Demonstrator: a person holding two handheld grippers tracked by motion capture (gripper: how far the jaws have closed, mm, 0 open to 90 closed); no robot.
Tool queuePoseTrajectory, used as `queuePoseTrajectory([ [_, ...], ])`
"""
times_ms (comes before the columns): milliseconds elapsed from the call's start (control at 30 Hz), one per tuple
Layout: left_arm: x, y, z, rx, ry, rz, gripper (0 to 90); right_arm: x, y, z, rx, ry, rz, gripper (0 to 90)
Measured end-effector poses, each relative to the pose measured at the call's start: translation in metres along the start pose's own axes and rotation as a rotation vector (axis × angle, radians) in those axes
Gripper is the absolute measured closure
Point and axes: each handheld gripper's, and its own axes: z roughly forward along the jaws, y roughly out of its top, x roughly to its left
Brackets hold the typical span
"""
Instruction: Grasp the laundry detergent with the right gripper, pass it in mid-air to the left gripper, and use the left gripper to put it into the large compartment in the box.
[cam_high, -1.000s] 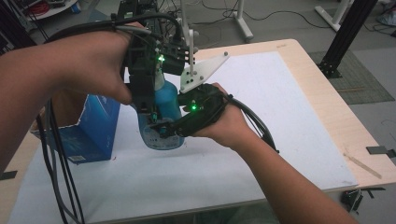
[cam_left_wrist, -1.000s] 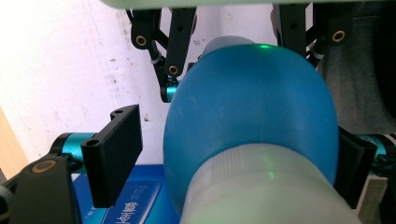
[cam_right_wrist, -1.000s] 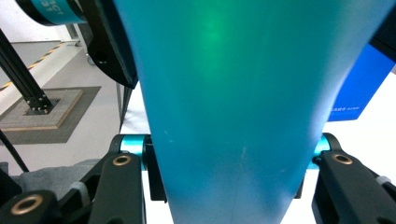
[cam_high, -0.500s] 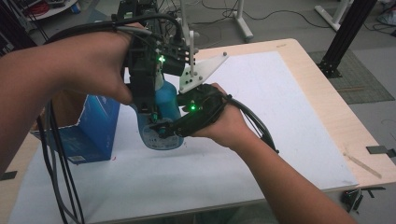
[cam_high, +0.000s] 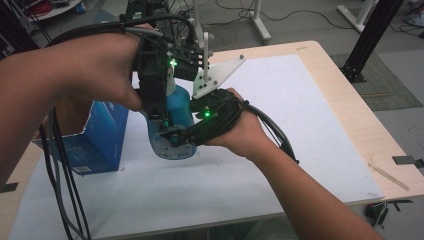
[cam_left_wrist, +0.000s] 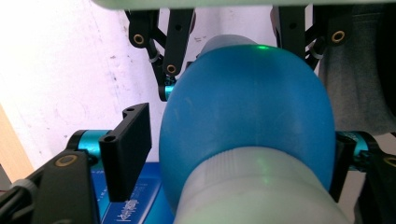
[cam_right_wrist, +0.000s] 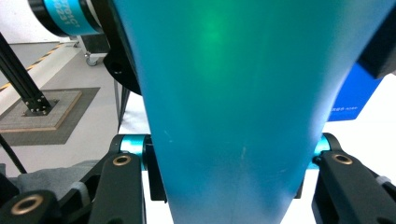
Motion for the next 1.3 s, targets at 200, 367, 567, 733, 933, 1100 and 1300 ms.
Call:
queuePoseTrajectory([
  [200, 0.000, 0.001, 0.001, 0.004, -0.007, -0.006, 30.5, -0.001, 0.000, -0.001, -0.004, -0.002, 0.000, 47.9],
  [367, 0.000, 0.002, 0.001, 0.008, -0.026, -0.009, 37.7, -0.001, -0.001, -0.002, 0.000, -0.007, 0.003, 47.9],
  [567, 0.001, 0.003, 0.001, 0.015, -0.035, -0.031, 38.2, -0.001, -0.001, -0.001, 0.001, -0.003, 0.000, 47.8],
  [733, 0.000, 0.004, 0.000, 0.026, -0.047, -0.045, 38.4, -0.001, -0.001, -0.001, -0.002, 0.005, -0.001, 46.9],
  [933, 0.002, 0.004, 0.000, 0.020, -0.085, -0.075, 38.4, 0.000, -0.004, -0.002, -0.026, 0.017, -0.007, 44.6],
  [1100, 0.003, 0.001, -0.003, 0.010, -0.078, -0.083, 38.4, 0.002, -0.005, -0.006, -0.008, 0.012, 0.000, 40.9],
  [1300, 0.007, -0.008, -0.008, 0.021, -0.071, -0.123, 38.4, 0.001, -0.007, -0.020, -0.017, -0.018, 0.016, 35.7],
])
